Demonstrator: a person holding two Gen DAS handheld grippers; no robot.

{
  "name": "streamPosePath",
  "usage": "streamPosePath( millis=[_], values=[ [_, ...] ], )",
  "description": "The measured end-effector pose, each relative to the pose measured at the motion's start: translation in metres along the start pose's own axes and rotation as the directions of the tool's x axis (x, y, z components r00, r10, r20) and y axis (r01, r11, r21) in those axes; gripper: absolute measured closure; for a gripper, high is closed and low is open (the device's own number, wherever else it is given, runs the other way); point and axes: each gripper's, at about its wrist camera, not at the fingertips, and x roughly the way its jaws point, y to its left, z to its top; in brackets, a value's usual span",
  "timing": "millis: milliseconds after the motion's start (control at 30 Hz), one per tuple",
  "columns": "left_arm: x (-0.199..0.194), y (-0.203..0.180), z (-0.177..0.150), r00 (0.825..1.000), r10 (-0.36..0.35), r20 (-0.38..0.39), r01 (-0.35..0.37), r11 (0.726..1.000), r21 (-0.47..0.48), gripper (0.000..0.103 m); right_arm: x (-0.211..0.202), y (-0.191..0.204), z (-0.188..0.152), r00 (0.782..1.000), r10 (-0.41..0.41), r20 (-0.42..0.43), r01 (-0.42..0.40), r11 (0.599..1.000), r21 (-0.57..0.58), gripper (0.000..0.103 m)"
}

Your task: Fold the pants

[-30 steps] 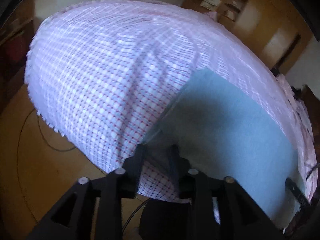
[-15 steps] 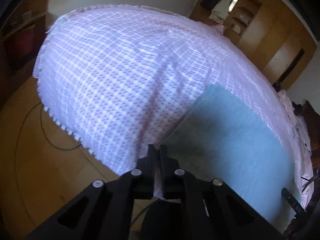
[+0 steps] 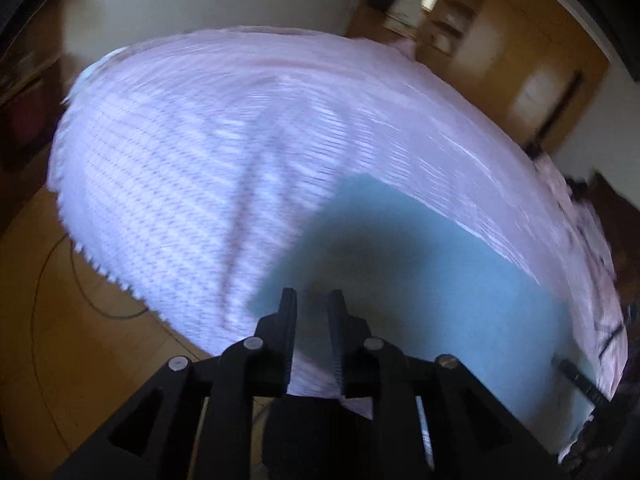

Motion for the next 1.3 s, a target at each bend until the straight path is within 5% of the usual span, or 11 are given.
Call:
streamPosePath(
  millis=[200, 467, 867, 1300],
  values=[
    [0.001, -0.059, -0.012, 0.999, -0.010, -0.034, 0.015, 0.987, 0.160, 0.077, -0.052, -0.050, -0.030, 0.996, -0.059, 0.073, 0.050, 0.991, 0.123, 0.070],
    [0.013, -0.112, -0.031, 0.996, -0.004, -0.094, 0.030, 0.960, 0.279, 0.075, -0.103, -0.121, -0.092, 0.984, -0.135, 0.117, 0.085, 0.931, 0.356, 0.069],
    [0.040, -0.133, -0.050, 0.987, 0.087, -0.138, -0.039, 0.946, 0.321, 0.074, -0.105, -0.167, -0.137, 0.986, -0.004, 0.170, -0.084, 0.856, 0.511, 0.068],
    [0.019, -0.166, -0.061, 0.989, 0.037, -0.144, 0.021, 0.925, 0.379, 0.074, -0.080, -0.180, -0.144, 0.983, 0.068, 0.168, -0.152, 0.818, 0.555, 0.058]
  ],
)
